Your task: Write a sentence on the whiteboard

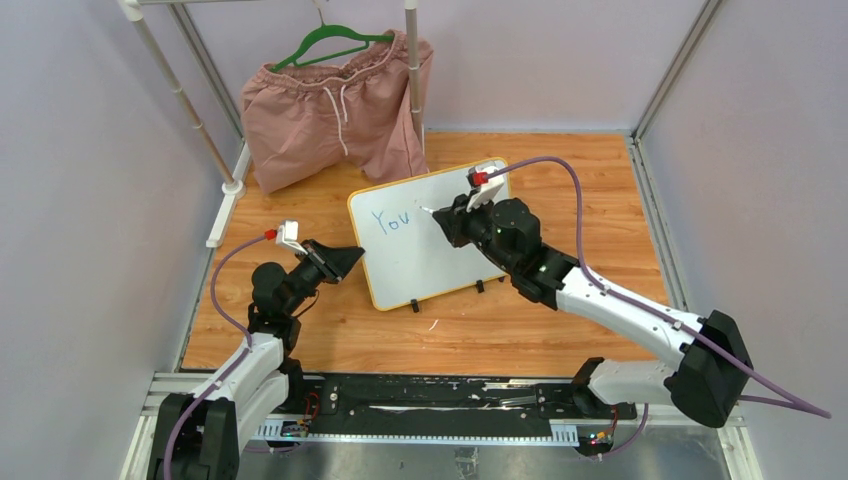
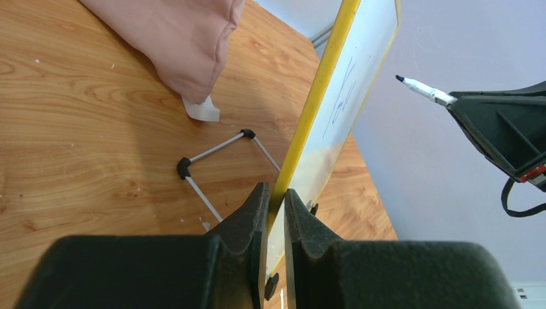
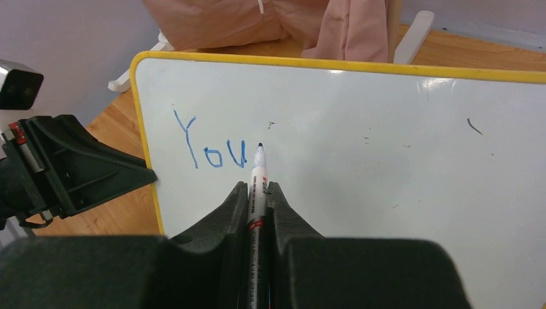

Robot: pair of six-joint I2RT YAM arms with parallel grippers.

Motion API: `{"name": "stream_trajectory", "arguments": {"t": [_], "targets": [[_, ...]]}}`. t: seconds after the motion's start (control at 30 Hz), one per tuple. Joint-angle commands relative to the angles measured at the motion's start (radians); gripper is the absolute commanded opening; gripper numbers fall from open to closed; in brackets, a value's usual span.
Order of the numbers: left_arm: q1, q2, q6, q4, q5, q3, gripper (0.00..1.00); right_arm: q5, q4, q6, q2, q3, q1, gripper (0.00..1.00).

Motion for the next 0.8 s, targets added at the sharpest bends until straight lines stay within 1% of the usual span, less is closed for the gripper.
{"name": "stream_trajectory", "arguments": {"t": [0.0, 0.2, 0.6, 0.77], "targets": [[-0.003, -0.011, -0.003, 0.051, 0.004, -0.006, 0.0, 0.019, -0.009, -0.03, 0.018, 0.011, -0.018, 0.0], [-0.003, -0.01, -0.003, 0.051, 0.005, -0.008, 0.0, 0.033, 0.007, -0.027, 0.048, 0.023, -0.021, 0.0], [-0.003, -0.011, -0.003, 0.051, 0.005, -0.008, 0.0, 0.149, 0.085, -0.002, 0.037, -0.012, -0.034, 0.0], [-0.003, -0.011, -0.003, 0.051, 0.004, -0.008, 0.0, 0.161, 0.083, 0.005, 0.049, -0.004, -0.041, 0.0]]}}
